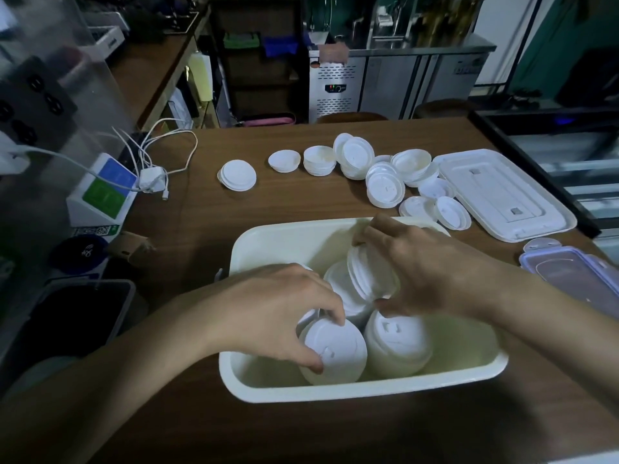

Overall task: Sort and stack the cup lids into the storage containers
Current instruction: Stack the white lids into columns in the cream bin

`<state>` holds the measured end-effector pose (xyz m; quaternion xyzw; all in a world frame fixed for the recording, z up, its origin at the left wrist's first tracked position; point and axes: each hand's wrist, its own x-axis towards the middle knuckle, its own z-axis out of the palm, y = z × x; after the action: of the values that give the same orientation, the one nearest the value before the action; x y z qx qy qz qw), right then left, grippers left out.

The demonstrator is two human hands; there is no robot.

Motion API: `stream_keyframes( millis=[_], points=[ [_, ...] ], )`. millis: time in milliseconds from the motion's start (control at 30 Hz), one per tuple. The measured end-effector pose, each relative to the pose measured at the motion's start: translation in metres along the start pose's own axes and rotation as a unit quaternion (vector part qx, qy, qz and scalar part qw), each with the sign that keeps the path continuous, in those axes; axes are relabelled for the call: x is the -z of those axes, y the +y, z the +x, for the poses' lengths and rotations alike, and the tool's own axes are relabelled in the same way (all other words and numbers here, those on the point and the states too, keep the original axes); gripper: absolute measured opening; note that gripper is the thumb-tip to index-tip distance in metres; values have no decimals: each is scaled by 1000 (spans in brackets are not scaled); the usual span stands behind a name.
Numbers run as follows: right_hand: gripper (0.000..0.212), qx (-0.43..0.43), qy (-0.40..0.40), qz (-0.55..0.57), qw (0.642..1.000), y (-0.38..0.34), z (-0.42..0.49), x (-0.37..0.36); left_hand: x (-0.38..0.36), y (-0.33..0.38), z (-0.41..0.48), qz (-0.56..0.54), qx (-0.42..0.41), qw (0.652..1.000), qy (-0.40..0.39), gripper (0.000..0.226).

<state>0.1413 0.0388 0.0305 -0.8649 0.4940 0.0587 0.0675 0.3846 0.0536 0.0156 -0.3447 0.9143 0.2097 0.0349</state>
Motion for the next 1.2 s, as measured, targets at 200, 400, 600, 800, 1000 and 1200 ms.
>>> stream_keyframes(
  millis=[200, 400, 600, 800, 1000, 1200],
  points=[
    [90, -18, -17, 20, 999, -10, 11, -12, -4, 0, 1, 9, -12, 1000, 9, 60],
    [75, 5, -3, 120, 993, -1, 12, -19, -6, -3, 1, 8, -18, 1000, 13, 65],
    [76, 11, 0, 101, 995, 0, 14, -23, -9, -5, 3, 5, -19, 1000, 10, 64],
    [79, 6, 3, 79, 997, -5, 17, -28, -12, -5, 4, 28, -26, 999, 7, 65],
    [78, -2, -12, 112, 994, -8, 16, -25, -13, -5, 4, 47, -22, 999, 3, 67],
    [92, -3, -7, 155, 988, -1, 9, -22, -4, -2, 1, 18, -6, 1000, 3, 65]
  ],
)
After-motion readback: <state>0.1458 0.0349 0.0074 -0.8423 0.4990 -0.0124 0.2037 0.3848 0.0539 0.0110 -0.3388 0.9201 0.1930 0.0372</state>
